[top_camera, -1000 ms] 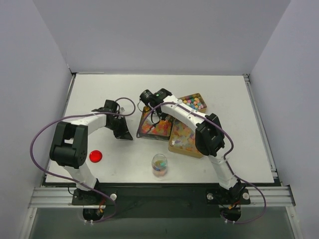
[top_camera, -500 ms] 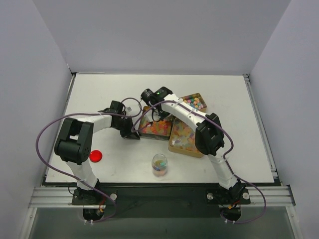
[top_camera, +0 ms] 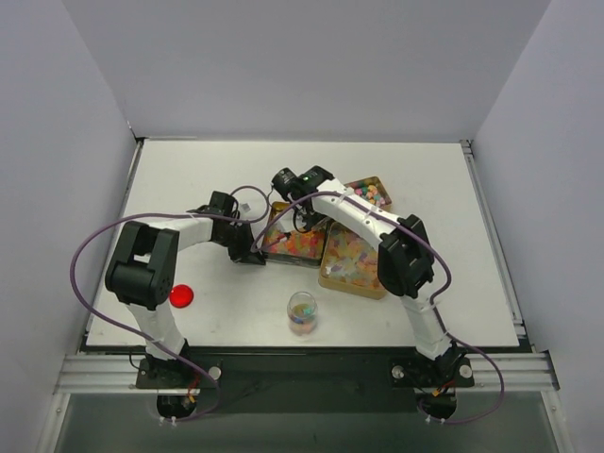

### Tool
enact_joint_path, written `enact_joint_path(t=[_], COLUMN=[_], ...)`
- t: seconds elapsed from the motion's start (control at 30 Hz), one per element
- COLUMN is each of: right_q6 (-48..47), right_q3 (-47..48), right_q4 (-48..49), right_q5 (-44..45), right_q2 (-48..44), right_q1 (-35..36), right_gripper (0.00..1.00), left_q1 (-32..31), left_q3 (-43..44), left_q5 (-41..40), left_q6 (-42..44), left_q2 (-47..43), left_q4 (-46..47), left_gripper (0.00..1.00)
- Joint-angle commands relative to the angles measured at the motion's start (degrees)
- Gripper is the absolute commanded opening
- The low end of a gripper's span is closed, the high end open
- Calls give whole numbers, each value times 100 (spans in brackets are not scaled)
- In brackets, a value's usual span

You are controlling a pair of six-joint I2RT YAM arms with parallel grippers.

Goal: Pack the candies
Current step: Scoop the fake candies from the storage box.

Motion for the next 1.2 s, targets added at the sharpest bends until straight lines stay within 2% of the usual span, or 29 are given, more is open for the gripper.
enact_joint_path(t=[0.0,0.27,0.6,0.93,1.17], right_q6=[-550,-1218,-1377,-780,-68], right_q3=[-532,-356,-382,-225,654], right_q4=[-215,58,58,-48,-188], right_q5=[-686,-360,-35,-18,176], right_q2=[-191,-86,142,502,1083], right_q1=[-170,-531,-180,31,216], right_gripper=[0,0,0,0,0], left_q1=[-34,-34,-34,-60,-60], left_q3=[306,385,315,280,280], left_q5=[181,217,173,261,305], left_q6=[-3,24,67,76,103], left_q2=[100,127,-67,-14,21], left_q4=[183,113,148,227,218], left_gripper=[0,0,0,0,0])
